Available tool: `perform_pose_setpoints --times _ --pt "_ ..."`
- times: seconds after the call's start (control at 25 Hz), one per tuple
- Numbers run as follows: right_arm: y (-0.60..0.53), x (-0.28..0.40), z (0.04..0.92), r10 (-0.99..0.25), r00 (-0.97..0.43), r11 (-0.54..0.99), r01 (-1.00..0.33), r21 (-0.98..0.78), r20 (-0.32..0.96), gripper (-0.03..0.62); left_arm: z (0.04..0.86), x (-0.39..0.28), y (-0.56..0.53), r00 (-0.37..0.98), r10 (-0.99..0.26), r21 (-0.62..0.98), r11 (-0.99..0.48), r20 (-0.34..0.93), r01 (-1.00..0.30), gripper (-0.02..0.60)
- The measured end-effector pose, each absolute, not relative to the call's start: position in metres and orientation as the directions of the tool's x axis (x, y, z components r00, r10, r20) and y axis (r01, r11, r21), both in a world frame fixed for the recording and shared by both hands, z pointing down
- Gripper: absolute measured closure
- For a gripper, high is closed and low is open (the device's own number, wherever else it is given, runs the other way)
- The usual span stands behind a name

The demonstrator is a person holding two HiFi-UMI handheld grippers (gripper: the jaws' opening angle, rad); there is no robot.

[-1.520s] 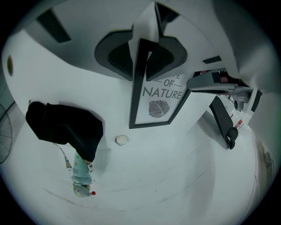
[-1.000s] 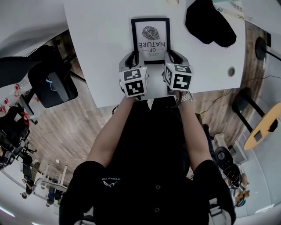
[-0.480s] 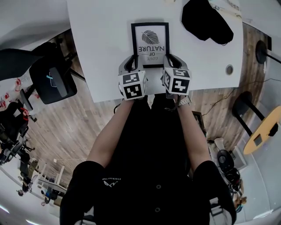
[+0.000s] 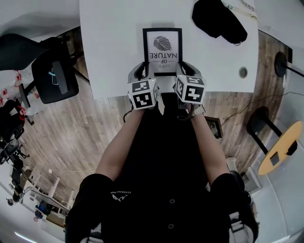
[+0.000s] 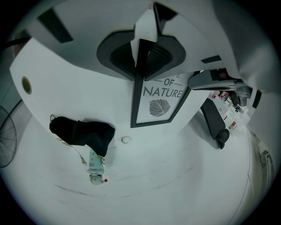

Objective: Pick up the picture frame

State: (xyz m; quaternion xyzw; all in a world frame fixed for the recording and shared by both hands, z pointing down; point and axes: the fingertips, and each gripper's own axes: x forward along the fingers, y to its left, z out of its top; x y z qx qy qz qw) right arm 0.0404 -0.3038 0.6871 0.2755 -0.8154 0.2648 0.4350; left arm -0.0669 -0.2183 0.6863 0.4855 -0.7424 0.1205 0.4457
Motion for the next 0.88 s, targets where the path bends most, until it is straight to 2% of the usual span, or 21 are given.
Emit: perform_pose_setpoints --times 0.88 --pt "-0.273 0.106 0.645 -0.21 -0.576 0.783 -0.583 -0.217 0.79 0.528 0.638 0.01 -0.175 -0.287 -0.646 0.2 0.572 0.707 -0.796 0.509"
